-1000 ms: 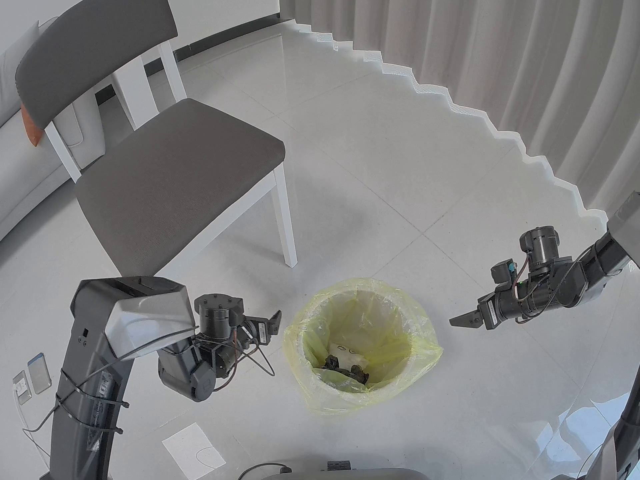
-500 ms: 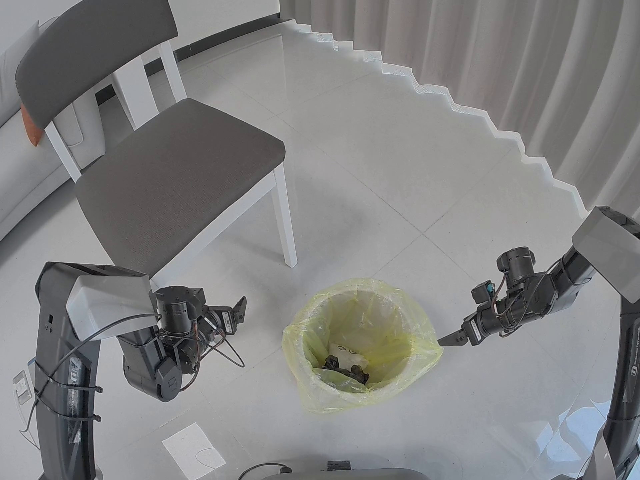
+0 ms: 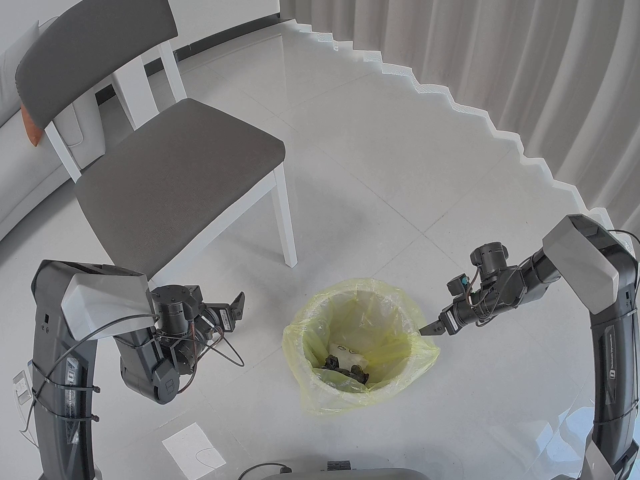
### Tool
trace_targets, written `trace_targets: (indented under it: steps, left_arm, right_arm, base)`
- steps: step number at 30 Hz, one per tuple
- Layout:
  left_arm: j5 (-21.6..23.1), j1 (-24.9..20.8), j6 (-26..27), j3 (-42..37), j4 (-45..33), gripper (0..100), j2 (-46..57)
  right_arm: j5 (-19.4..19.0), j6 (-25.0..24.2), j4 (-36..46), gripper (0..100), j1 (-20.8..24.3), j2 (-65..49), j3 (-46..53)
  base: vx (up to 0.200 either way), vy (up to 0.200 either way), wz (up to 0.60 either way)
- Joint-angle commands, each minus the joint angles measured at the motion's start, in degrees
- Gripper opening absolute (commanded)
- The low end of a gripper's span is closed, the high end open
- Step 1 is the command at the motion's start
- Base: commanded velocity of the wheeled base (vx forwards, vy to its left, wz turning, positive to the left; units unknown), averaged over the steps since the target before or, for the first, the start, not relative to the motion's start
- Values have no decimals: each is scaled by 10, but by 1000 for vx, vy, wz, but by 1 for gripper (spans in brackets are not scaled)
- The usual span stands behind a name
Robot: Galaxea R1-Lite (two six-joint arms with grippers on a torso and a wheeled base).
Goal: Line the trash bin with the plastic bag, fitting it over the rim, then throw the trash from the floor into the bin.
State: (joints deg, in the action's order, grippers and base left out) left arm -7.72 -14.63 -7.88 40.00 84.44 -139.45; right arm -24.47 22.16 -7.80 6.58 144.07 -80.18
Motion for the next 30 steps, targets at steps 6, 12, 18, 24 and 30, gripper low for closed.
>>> trace_targets:
  steps: [6,12,18,24,30]
  left_arm:
    - [-5,-9,-4,-31,27,100,12]
    - [6,-13,-17,-45,27,100,43]
    - [35,-23,-16,-113,55,100,113]
    - [64,-41,-7,-186,56,100,272]
    - [68,-38,21,-262,29,100,424]
  right_arm:
    - [0,-4,67,100,-4,44,-81]
    - [6,3,60,100,-41,-116,63]
    - [8,2,37,100,-73,-276,175]
    - [3,-22,-21,100,-63,-516,278]
    - [1,-110,-26,100,-52,-736,327]
  base:
    - [0,0,0]
    - [0,0,0]
    - [0,0,0]
    - [0,0,0]
    - [0,0,0]
